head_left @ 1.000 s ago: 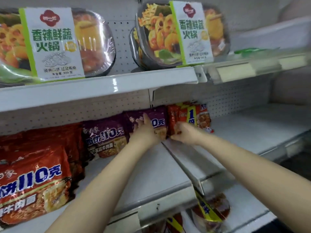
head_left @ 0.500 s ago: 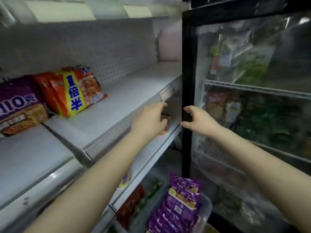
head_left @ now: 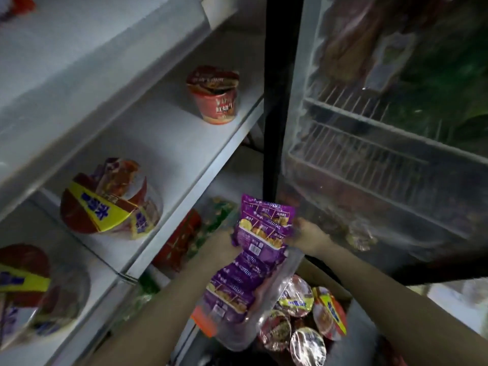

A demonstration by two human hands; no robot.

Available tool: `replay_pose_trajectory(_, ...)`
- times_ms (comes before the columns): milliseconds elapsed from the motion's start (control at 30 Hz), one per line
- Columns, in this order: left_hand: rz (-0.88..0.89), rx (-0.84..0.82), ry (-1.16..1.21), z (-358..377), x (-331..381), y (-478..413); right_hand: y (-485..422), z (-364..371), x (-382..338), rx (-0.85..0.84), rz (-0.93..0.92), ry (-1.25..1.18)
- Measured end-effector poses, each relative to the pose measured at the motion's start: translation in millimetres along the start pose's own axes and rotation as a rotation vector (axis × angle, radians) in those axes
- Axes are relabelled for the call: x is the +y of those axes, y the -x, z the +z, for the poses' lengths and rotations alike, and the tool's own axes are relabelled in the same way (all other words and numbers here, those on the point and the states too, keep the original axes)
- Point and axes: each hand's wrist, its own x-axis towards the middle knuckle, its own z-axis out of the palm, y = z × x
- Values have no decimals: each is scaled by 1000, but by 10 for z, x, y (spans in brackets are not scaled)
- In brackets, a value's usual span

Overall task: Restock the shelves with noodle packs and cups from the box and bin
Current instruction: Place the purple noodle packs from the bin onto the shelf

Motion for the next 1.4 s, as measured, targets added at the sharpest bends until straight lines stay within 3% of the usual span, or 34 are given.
replay_pose_trajectory(333,-29,-70,143,964,-425,-485,-908,756,461,126,246,151)
replay_pose_trajectory(433,18,-54,150,1043,-538,-439,-859,801,299,57,193,168)
replay_pose_trajectory(533,75,-26,241,964,-464,-325,-694,823,5,4,163,-24)
replay_pose_trajectory(667,139,29,349,767,-231,-142,-509,635,-400,90,216,-318)
replay_pose_trajectory(800,151,251,275,530,-57,133,-240,258,-810,70,251,-646)
replay_pose_trajectory(1033,274,375,346,-572,359,697,351,-687,-1494,88,-30,-777)
replay_pose_trajectory(1100,297,418,395,-901,472,898,502,-1023,-1668,207,-146,-781)
replay_pose_trajectory(1233,339,448,489,-1469,653,1349,763,-1480,-1846,546,-389,-567)
replay_pose_trajectory(1300,385,432,545,-1684,737,1595,894,-1618,-1893,521,-461,-506)
replay_pose_trajectory(1400,437,425,610,-1959,851,1944,1052,-1737,-2009,270,-562,-437)
